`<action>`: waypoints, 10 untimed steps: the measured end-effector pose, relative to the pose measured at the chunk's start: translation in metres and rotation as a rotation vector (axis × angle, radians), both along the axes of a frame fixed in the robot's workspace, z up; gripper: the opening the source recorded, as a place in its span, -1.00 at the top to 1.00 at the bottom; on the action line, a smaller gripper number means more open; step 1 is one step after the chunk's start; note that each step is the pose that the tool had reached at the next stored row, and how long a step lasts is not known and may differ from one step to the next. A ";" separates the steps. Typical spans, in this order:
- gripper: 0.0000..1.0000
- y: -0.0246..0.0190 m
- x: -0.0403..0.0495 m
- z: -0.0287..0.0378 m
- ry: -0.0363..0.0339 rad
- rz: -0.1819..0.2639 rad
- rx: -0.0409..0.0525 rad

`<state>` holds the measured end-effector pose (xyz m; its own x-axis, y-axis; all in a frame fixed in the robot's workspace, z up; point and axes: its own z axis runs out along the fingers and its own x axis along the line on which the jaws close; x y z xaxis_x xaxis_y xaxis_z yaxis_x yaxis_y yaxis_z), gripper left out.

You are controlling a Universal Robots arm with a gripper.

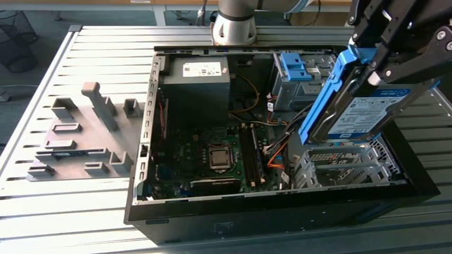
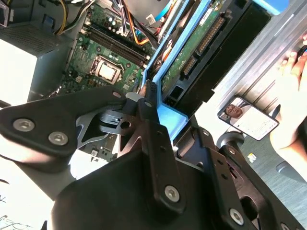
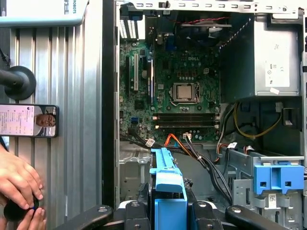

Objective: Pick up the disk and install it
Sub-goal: 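Insert the disk into the insertion slot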

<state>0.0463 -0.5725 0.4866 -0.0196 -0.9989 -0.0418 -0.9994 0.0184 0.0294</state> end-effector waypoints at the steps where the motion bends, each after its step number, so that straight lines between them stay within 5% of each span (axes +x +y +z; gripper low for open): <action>1: 0.27 -0.0006 0.0000 -0.0001 0.0000 0.000 -0.0002; 10: 0.27 -0.0023 0.0065 -0.0034 0.0001 0.000 -0.0005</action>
<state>0.0528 -0.5749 0.4831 -0.0194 -0.9990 -0.0413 -0.9994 0.0182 0.0295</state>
